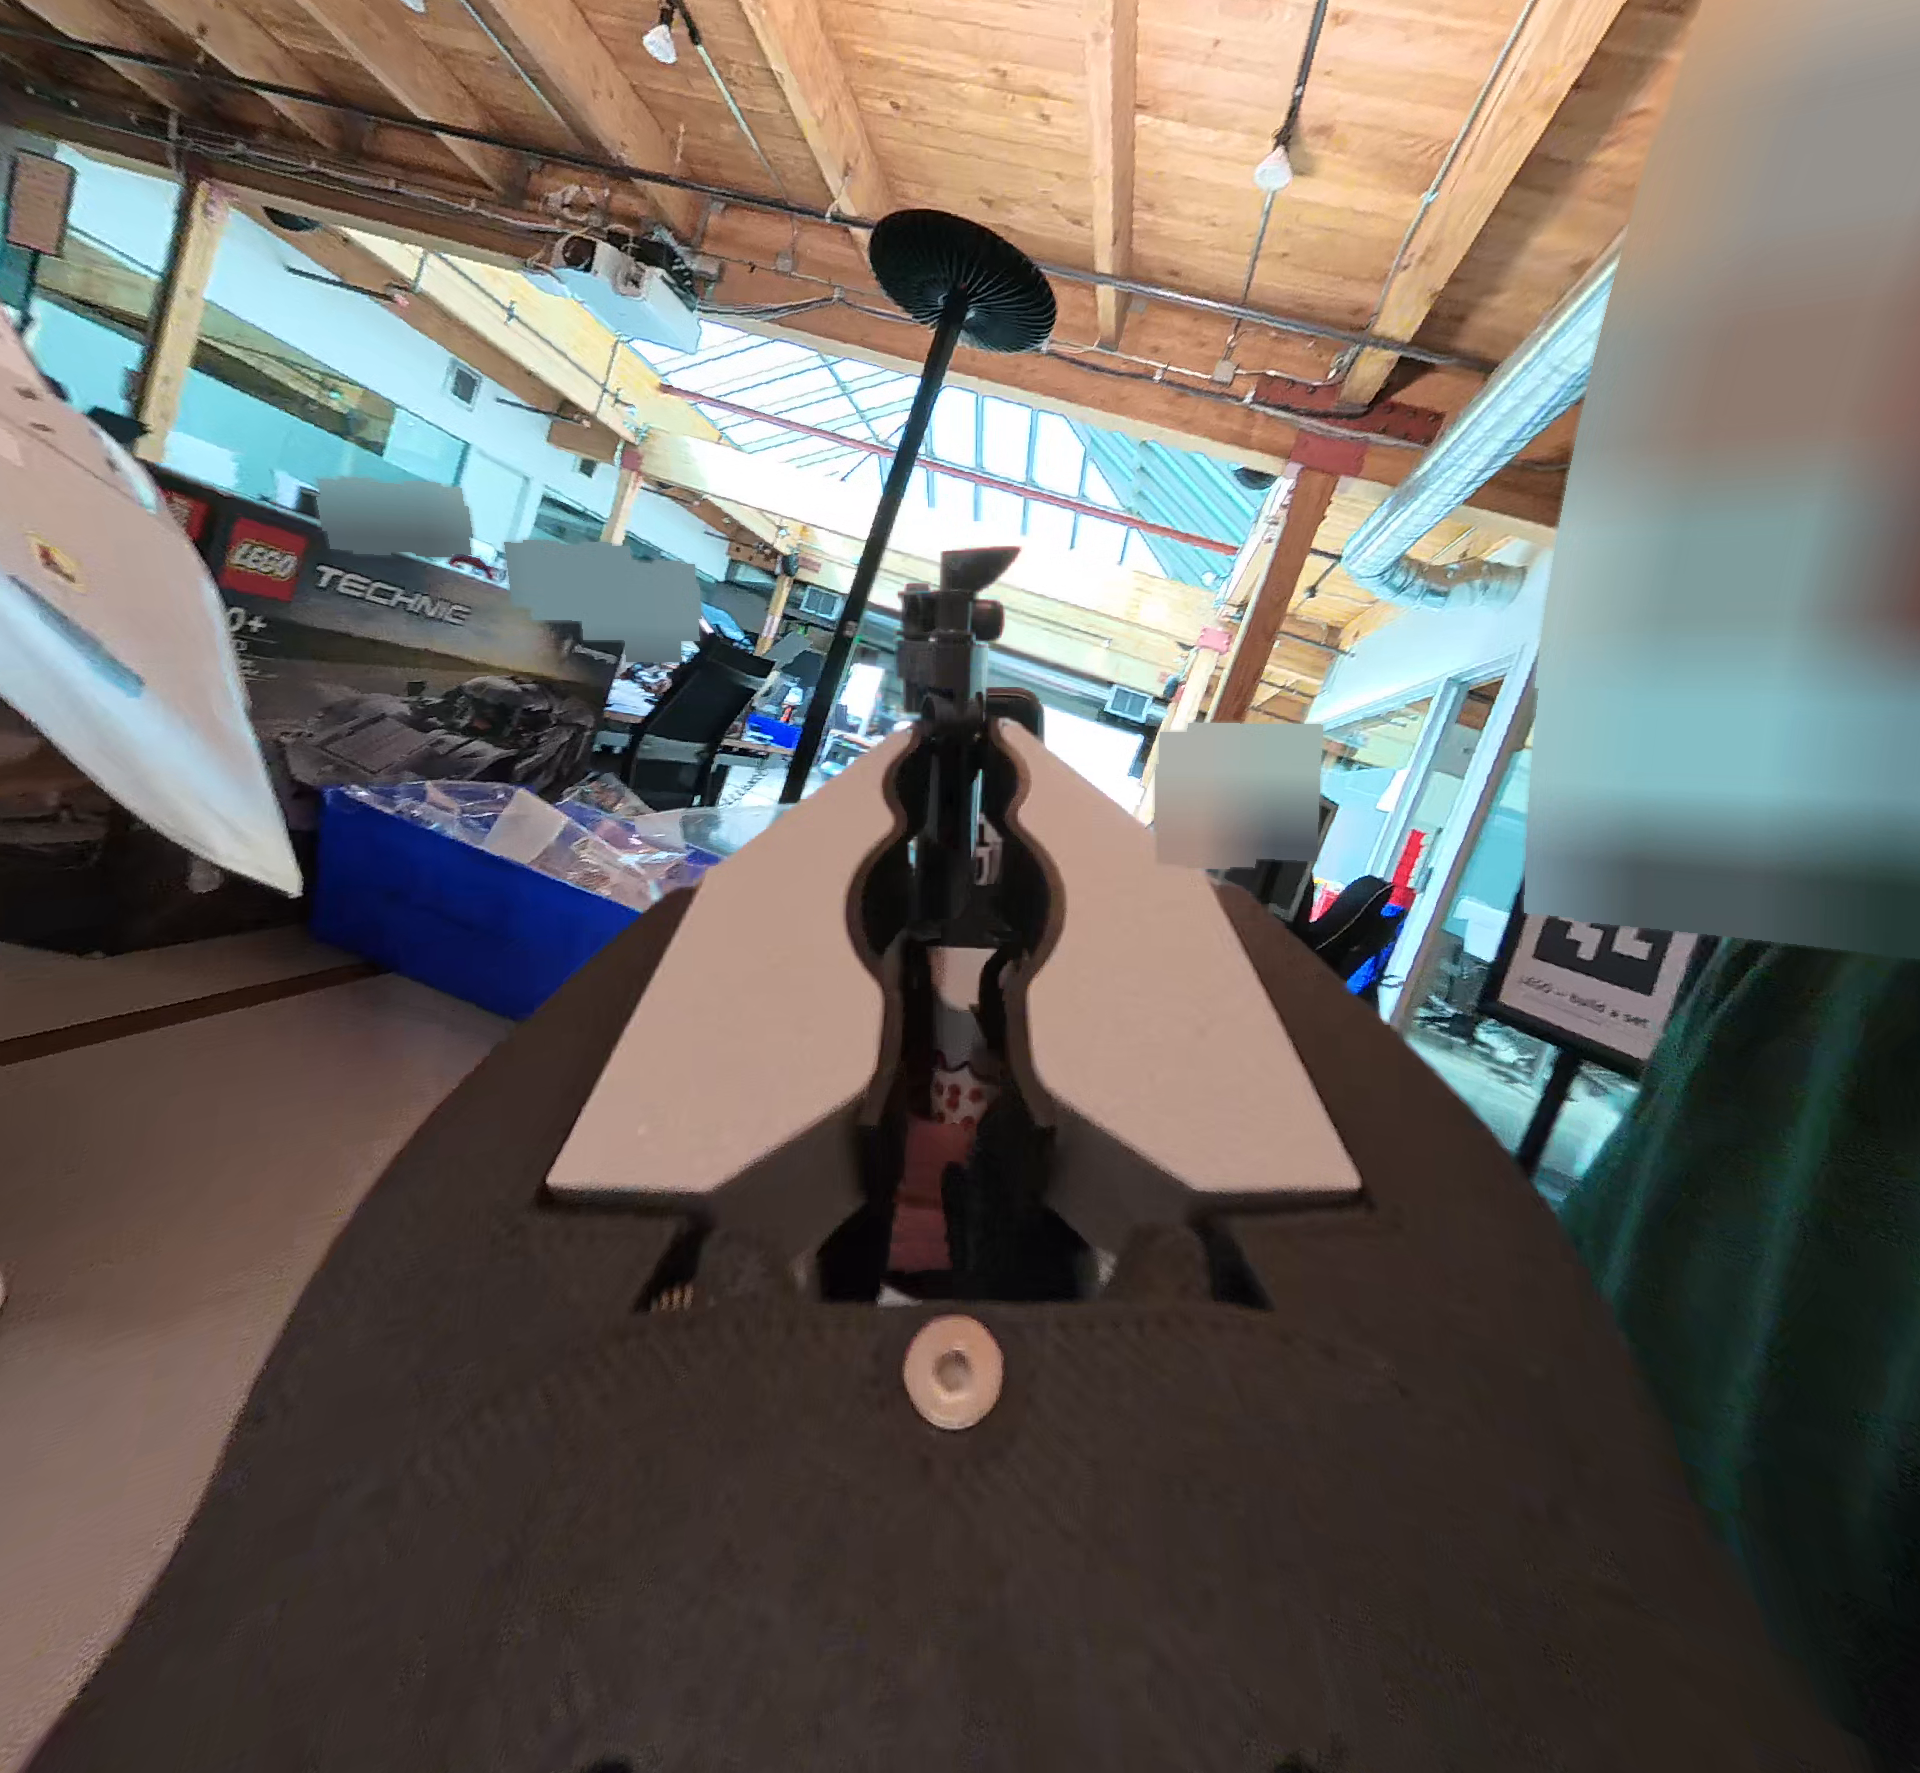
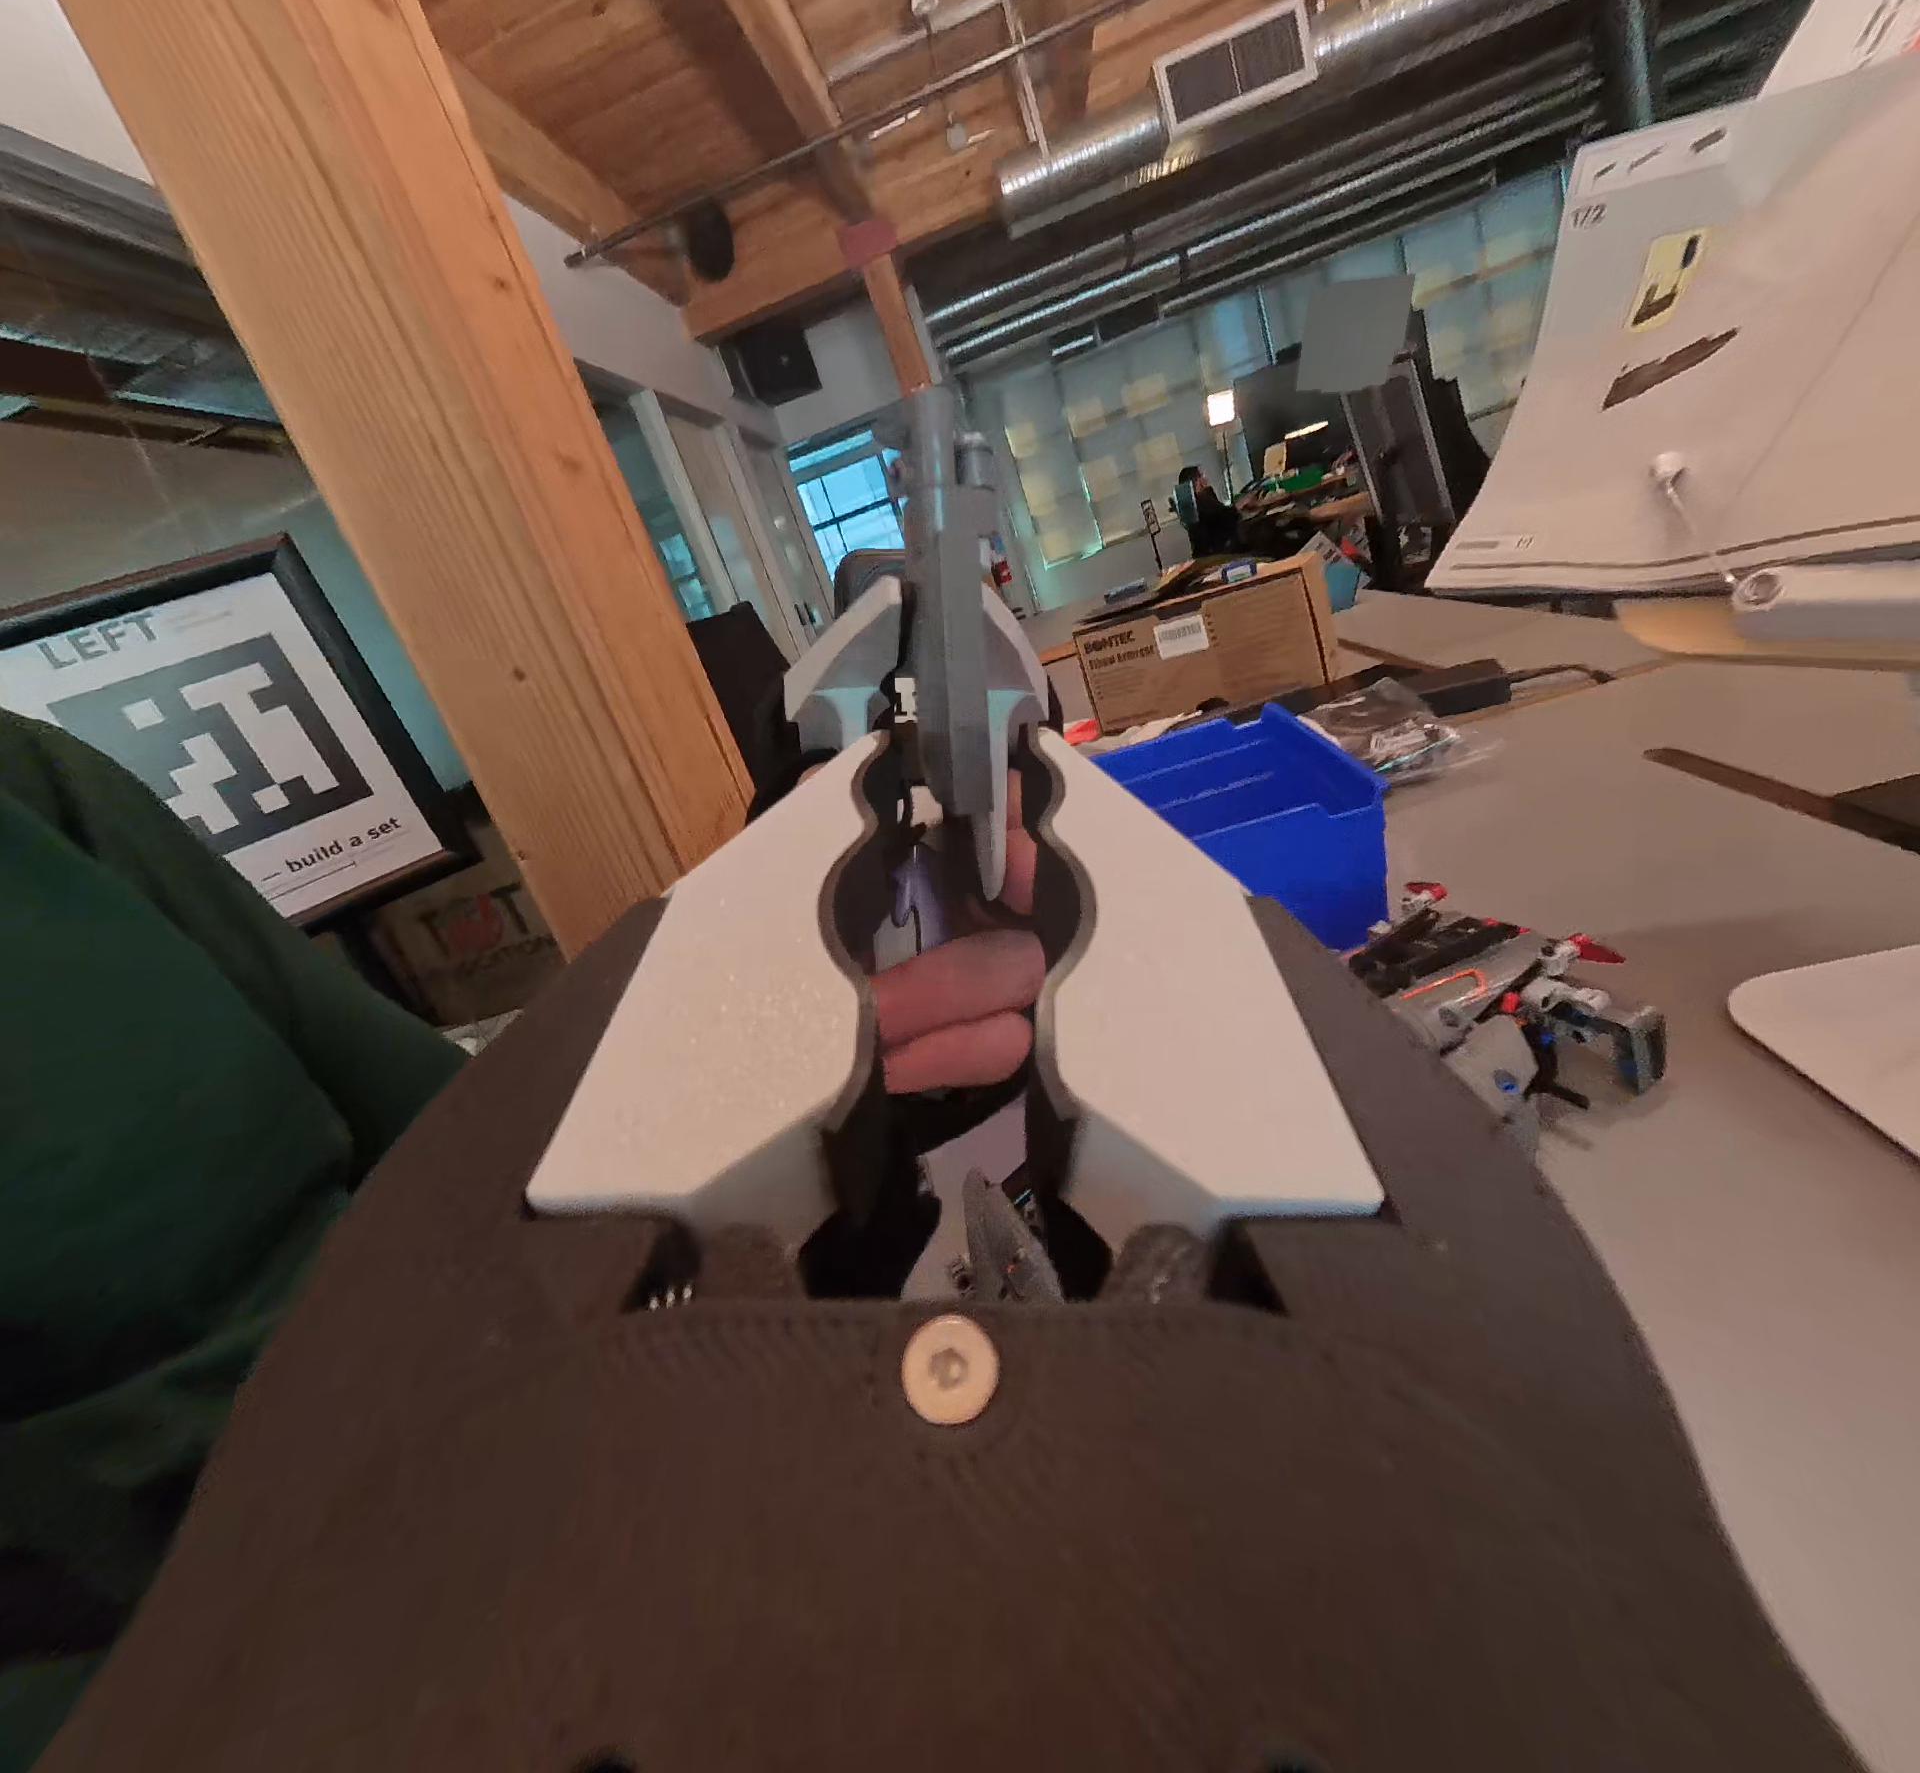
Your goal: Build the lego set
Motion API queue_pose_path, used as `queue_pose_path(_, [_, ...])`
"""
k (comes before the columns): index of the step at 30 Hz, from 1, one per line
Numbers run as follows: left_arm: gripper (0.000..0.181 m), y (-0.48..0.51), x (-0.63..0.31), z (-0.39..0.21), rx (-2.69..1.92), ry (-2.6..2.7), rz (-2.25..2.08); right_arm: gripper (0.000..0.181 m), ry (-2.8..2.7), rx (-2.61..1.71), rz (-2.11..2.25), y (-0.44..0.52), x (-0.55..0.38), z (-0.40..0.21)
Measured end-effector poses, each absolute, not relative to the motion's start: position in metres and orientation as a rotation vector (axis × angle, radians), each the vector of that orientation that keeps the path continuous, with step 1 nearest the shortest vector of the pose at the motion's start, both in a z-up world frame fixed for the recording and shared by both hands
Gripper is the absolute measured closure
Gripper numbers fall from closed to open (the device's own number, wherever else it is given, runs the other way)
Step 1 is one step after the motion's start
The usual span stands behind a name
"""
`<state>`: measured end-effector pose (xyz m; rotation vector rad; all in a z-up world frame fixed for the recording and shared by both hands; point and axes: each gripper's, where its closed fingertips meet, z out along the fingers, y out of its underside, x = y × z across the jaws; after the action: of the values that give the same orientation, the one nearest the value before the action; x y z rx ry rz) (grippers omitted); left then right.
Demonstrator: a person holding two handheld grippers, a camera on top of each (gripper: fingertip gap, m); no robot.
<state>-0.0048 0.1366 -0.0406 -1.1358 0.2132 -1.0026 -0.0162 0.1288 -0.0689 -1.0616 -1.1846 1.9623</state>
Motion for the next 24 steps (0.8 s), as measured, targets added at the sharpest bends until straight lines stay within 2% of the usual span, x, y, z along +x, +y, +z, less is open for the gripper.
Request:
queue_pose_path(3, [0.174,0.136,0.007,-0.042,-1.114,0.224,-1.061,0.171,-1.150,-1.042,1.990,0.121,-0.013,-0.066])
queue_pose_path(10, [0.172,0.135,0.025,-0.041,-1.108,0.274,-1.105,0.175,-1.073,-1.036,2.029,0.119,0.009,-0.061])
queue_pose_path(14, [0.165,0.136,0.026,-0.036,-1.075,0.270,-1.131,0.176,-1.017,-1.059,2.061,0.124,0.021,-0.059])
queue_pose_path(24, [0.166,0.143,0.044,-0.034,-1.100,0.329,-1.187,0.177,-0.974,-1.076,2.126,0.126,0.042,-0.065])
